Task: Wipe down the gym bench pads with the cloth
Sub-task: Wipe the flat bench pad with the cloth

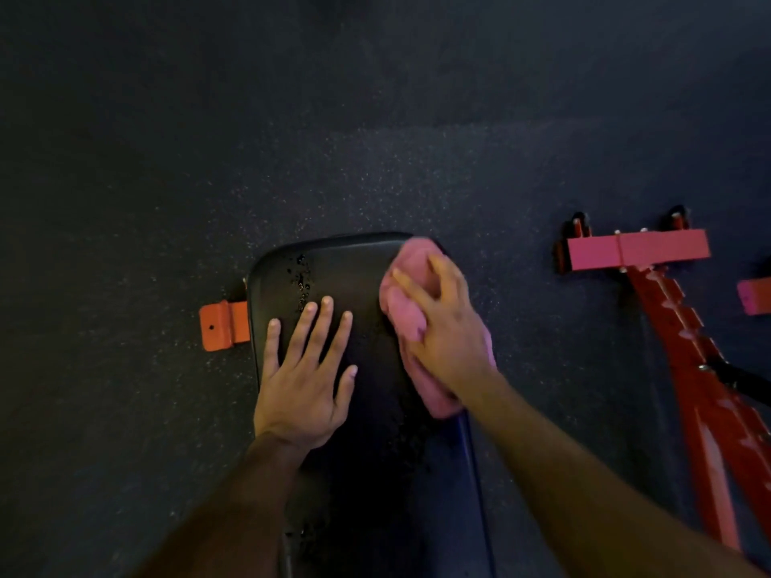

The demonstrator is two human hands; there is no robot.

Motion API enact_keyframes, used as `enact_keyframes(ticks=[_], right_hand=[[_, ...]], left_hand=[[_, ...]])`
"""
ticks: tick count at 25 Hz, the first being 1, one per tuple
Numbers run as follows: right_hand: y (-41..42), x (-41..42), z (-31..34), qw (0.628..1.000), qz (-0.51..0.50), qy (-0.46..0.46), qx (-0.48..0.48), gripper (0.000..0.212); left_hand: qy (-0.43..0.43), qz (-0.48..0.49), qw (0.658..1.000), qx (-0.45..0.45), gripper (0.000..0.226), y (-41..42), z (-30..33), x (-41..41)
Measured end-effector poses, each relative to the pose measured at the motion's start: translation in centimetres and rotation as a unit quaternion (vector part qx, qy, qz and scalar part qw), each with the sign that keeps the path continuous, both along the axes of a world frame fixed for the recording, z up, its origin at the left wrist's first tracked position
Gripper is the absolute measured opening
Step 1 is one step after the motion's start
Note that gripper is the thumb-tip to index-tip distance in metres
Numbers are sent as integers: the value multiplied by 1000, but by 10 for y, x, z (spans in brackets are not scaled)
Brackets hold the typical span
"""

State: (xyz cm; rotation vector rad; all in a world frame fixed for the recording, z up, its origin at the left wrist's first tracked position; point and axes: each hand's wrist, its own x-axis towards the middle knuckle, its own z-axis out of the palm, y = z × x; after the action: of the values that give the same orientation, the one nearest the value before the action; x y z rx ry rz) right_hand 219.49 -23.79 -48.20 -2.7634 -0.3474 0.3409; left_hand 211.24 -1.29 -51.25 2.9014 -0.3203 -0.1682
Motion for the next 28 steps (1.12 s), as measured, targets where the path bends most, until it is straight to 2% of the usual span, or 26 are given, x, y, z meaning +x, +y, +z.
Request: enact_keyframes(ticks=[2,4,6,8,10,12,14,18,20,22,25,28], right_hand=[[11,54,3,999,3,21,28,67],[14,70,2,999,11,8,33,64],[4,32,2,999,7,-40,-8,74],[-5,-43,4,999,4,-42,-19,85],[-16,-122,3,1000,7,-22,-2,83],[-28,-152,1,999,15,-25,14,79],[-22,-109,1,999,38,-21,5,80],[18,47,4,1000,-21,-4,13,71],[15,58,3,1000,-24,-13,3,71],[2,-4,2,999,-5,-41,-22,71],[-19,-130,4,1000,-20,0,-5,73],[-28,-150,-14,999,-32,-8,-11,71]], left_hand=[[-4,1,1000,7,66,0,-1,-1],[-1,1,1000,12,67,-1,0,1],[3,3,1000,10,67,-1,0,1],[4,2,1000,14,68,0,1,0],[7,3,1000,13,68,0,-1,0],[8,1,1000,11,68,0,-3,0],[3,0,1000,7,68,1,-4,0],[-9,-3,1000,6,68,1,-5,0],[-11,-4,1000,-3,68,1,-3,1],[-14,0,1000,-4,68,1,-3,1],[-10,-5,1000,4,69,1,-4,0],[-9,4,1000,10,70,0,-3,0]])
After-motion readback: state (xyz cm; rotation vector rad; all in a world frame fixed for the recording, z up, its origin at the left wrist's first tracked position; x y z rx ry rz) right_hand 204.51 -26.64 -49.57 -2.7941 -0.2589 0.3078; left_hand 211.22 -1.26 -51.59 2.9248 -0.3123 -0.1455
